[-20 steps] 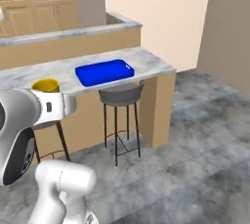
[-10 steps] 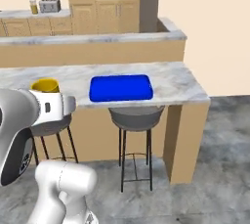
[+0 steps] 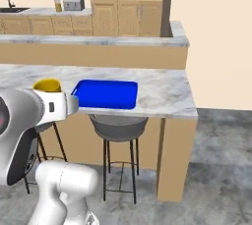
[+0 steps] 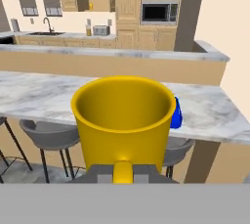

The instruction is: There is a tray on the dining counter. Grab the cup, mug, and pitcher and place them on the tray. The pitcher may be placed next to the tray if it cannot fit the tray.

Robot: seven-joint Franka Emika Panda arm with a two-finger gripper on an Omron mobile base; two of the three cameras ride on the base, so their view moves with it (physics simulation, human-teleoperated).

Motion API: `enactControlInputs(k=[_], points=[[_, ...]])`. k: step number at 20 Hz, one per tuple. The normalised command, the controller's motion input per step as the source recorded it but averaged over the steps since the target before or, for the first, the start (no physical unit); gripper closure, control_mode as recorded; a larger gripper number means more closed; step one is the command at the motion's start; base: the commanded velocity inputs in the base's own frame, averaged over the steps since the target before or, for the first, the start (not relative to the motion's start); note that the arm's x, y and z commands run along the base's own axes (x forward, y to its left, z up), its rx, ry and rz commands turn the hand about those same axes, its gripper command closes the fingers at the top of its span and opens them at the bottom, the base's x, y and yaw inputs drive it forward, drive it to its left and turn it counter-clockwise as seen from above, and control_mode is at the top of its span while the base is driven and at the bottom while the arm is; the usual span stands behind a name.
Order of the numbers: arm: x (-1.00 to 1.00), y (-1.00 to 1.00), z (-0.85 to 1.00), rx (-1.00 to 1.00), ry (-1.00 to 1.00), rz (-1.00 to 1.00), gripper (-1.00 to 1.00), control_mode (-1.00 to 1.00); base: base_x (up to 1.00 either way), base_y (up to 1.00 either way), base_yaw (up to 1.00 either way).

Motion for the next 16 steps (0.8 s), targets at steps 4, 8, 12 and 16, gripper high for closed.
enactControlInputs(k=[4, 8, 12, 16], points=[[0.00, 0.00, 0.00, 0.00, 0.00, 0.00, 1.00, 1.00, 0.31, -0.56, 0.03], [0.00, 0.00, 0.00, 0.00, 0.00, 0.00, 1.00, 1.00, 0.58, -0.20, 0.05], [0.00, 0.00, 0.00, 0.00, 0.00, 0.00, 1.00, 1.00, 0.36, -0.02, 0.04], [0.00, 0.00, 0.00, 0.00, 0.00, 0.00, 1.00, 1.00, 0.47, 0.00, 0.07]])
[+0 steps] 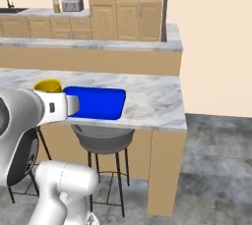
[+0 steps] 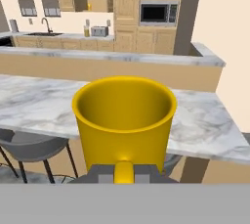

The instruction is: There is a tray on the dining counter. Grab the cup, mug, and pitcher and place them on the tray. The pitcher may be placed next to the tray if it cannot fit the tray.

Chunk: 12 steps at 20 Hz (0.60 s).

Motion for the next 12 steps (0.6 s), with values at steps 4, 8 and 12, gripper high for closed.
enactControlInputs(k=[4, 8, 12], points=[[0.00, 0.00, 0.00, 0.00, 0.00, 0.00, 1.00, 1.00, 0.62, 0.00, 0.09], [0.00, 0.00, 0.00, 0.00, 0.00, 0.00, 1.00, 1.00, 0.60, 0.00, 0.07], [0.00, 0.00, 0.00, 0.00, 0.00, 0.00, 1.00, 1.00, 0.31, 0.00, 0.04]])
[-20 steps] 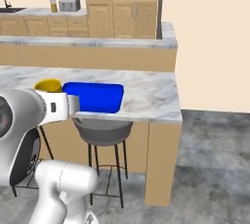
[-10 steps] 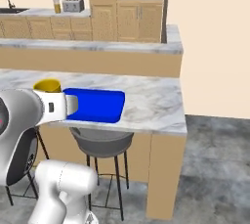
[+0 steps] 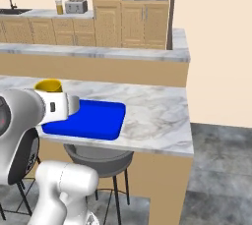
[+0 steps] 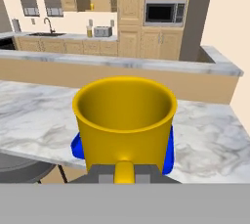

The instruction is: There is a tray on the dining counter. Grab the cup, mug, and pitcher and place them on the tray. The pitcher may be placed next to the tray if it cannot fit the tray.

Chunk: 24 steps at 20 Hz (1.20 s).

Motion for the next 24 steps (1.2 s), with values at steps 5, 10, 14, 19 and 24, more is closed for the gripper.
enactControlInputs(k=[5, 10, 14, 19, 24], points=[[0.00, 0.00, 0.00, 0.00, 0.00, 0.00, 1.00, -1.00, 0.04, 0.00, 0.00], [0.32, -0.07, 0.00, 0.00, 0.01, 0.06, 1.00, -1.00, 0.00, 0.00, 0.00], [0.97, -0.45, 0.00, 0.00, 0.13, 0.24, 1.00, -1.00, 0.00, 0.00, 0.00], [1.00, -0.63, -0.19, 0.00, 0.09, 0.34, 1.00, -1.00, 0.00, 0.00, 0.00], [0.99, -0.12, -0.63, -0.01, -0.01, 0.45, 1.00, -1.00, 0.00, 0.00, 0.00]])
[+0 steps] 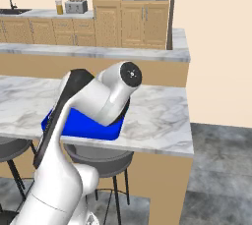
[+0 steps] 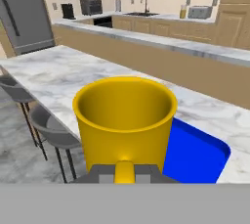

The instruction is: There is a tray on the dining counter. Grab the cup, mug, and pitcher and place them on the tray. The pitcher may be placed next to the tray if it cannot fit the tray.

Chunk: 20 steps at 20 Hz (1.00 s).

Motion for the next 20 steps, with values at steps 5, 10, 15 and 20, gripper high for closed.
enactControlInputs(k=[5, 10, 15, 20], points=[[0.67, 0.01, -0.54, -0.03, -0.01, 0.42, 1.00, -1.00, 0.00, 0.00, 0.00], [0.34, 0.01, -0.43, -0.07, -0.01, 0.14, 1.00, -1.00, 0.00, 0.00, 0.00], [0.25, 0.04, -0.48, -0.09, -0.07, 0.02, 1.00, -1.00, 0.00, 0.00, 0.00], [0.21, 0.21, -0.23, 0.00, -0.14, -0.08, 1.00, -1.00, 0.00, 0.00, 0.00]])
